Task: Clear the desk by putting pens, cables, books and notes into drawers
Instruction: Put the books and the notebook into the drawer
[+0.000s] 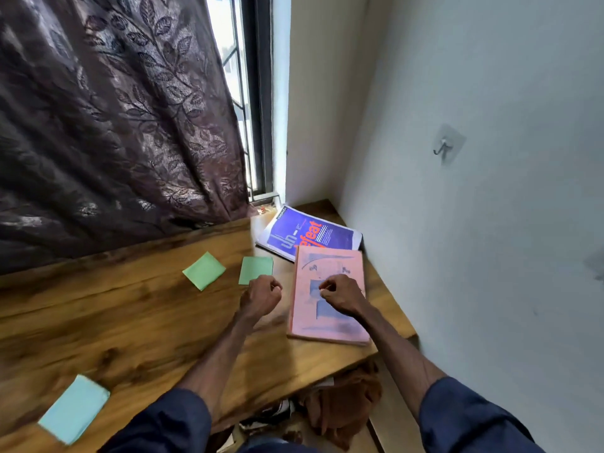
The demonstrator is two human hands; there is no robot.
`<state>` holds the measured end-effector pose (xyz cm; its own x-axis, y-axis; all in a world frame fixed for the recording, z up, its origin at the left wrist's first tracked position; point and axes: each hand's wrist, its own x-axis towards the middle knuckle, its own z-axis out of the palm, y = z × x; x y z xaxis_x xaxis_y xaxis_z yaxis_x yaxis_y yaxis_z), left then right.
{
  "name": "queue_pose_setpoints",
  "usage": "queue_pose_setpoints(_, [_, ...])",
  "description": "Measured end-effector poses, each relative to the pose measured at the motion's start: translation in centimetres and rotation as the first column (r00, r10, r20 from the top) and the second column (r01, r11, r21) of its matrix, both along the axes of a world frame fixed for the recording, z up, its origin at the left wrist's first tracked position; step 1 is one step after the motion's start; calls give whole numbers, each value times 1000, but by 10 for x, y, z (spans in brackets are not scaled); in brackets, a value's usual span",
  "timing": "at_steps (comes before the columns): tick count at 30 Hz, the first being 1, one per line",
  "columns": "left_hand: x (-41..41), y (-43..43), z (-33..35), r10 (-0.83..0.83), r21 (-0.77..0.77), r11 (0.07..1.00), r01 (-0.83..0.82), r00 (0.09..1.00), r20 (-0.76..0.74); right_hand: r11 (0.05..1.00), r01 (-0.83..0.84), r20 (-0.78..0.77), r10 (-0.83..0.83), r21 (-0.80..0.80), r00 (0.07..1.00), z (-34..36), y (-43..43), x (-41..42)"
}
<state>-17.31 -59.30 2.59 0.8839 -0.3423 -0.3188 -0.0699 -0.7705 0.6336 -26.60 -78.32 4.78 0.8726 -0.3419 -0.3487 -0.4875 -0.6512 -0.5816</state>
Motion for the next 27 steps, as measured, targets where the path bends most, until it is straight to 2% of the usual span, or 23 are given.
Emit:
queue_pose_setpoints(3, [30, -16, -9, 41, 40, 998, -42, 999, 14, 999, -15, -38, 14, -36, 999, -18, -10, 27])
queue_pose_setpoints(6, [66, -40, -17, 12, 83, 996, -20, 996, 88, 996, -39, -70, 34, -79, 997, -34, -20, 51])
queue_pose_setpoints(9, [108, -64, -19, -20, 128, 992, 1, 989, 145, 988, -83, -173, 59, -134, 983, -47, -25, 61])
queue_pose_setpoints(12, [143, -81, -25, 15, 203, 978, -35, 995, 100, 975, -128, -242, 82, -183, 967, -68, -27, 59])
queue_pose_setpoints(16, [160, -90, -37, 36, 287, 956, -57, 996, 78, 960, -134, -205, 83, -244, 975, -86, -25, 51])
queue_pose_setpoints(21, [177, -89, -39, 56, 307, 950, -63, 998, 31, 960, -85, -164, 41, -266, 986, -91, -21, 50])
queue_pose_setpoints(23, [189, -84, -36, 119, 253, 962, -97, 990, -71, 959, -63, -149, 22, -278, 989, -92, -17, 50])
queue_pose_setpoints(24, [197, -81, -37, 177, 177, 973, -149, 972, -154, 960, -49, -136, 11, -275, 991, -93, -16, 49])
queue_pose_setpoints(27, [207, -72, -34, 241, -152, 933, -327, 880, -409, 968, -15, -106, -12, -250, 994, -91, -13, 48])
